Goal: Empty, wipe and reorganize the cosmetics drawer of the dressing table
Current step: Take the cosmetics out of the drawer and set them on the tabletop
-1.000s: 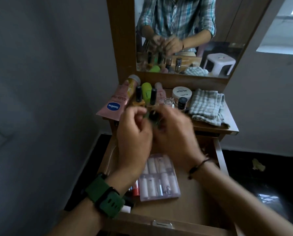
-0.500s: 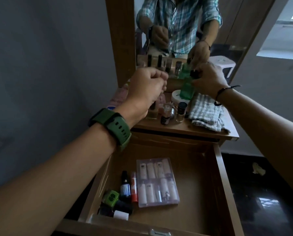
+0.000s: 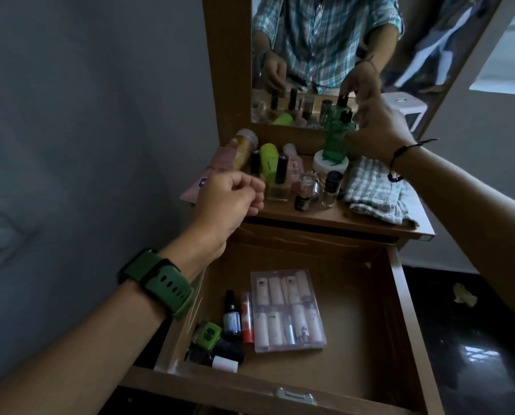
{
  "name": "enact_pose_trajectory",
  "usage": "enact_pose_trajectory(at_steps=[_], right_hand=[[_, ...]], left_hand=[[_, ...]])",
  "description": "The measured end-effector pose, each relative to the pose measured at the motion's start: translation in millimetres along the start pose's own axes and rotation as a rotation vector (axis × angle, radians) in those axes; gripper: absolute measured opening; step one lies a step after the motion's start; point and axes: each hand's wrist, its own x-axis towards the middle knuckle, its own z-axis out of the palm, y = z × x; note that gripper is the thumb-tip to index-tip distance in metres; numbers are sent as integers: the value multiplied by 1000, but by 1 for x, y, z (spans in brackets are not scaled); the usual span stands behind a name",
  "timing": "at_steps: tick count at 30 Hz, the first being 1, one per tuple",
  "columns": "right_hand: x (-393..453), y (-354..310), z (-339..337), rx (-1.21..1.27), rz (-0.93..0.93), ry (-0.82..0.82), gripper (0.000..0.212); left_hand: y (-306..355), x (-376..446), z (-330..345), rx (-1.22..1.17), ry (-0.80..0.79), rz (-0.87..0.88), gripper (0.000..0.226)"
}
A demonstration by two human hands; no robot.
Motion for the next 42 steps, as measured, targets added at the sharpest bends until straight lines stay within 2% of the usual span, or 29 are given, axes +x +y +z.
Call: enact_pose_trajectory(at_steps=[2, 4, 5, 6, 8, 10, 12, 14, 17, 21, 23, 25, 27, 29, 32, 35, 37, 40, 42], right_hand=[[-20, -6, -17, 84, 3, 165, 43], [-54, -17, -31, 184, -68, 371, 31], [-76, -22, -31, 228, -134, 394, 25], [-99, -27, -26, 254, -213, 339, 20], [-151, -39, -3, 278, -316, 34, 15], [-196, -52, 28, 259, -320, -362, 13], [-225, -60, 61, 132, -373, -657, 17], [-239, -65, 85, 16, -405, -812, 25], [-244, -69, 101, -45, -371, -818, 29], [-235, -71, 105, -83, -317, -790, 22], [-230, -73, 107, -88, -261, -757, 22], [-226, -77, 111, -117, -235, -743, 21], [-223, -81, 115, -170, -238, -743, 20], [-217, -83, 115, -228, -271, -779, 21], [-208, -83, 115, -260, -336, -875, 27], [-202, -81, 115, -258, -323, -940, 39], [-199, -79, 116, -269, -294, -972, 39], [-198, -79, 116, -308, -293, -1030, 34], [-199, -80, 116, -336, -316, -1059, 39]], left_hand=[[-10, -12, -10, 93, -66, -79, 24], [-24, -25, -22, 293, -160, -159, 22], [-30, -33, -27, 428, -223, -195, 21], [-36, -41, -31, 578, -300, -235, 27], [-45, -56, -32, 884, -486, -295, 36], [-51, -71, -26, 1141, -632, -271, 29], [-65, -77, -13, 1282, -670, -263, 37], [-78, -75, 3, 1364, -641, -337, 43], [-84, -70, 13, 1435, -622, -449, 47], [-82, -66, 8, 1436, -801, -435, 53], [-80, -65, 5, 1420, -797, -432, 65], [-81, -67, 5, 1417, -753, -445, 80], [-79, -75, 8, 1406, -678, -489, 84], [-87, -82, 10, 1331, -532, -498, 78], [-96, -89, 6, 1231, -363, -378, 54], [-96, -89, 4, 1240, -432, -328, 37], [-93, -87, 5, 1255, -480, -321, 36], [-93, -83, 8, 1354, -613, -357, 55], [-94, -82, 10, 1381, -671, -378, 68]])
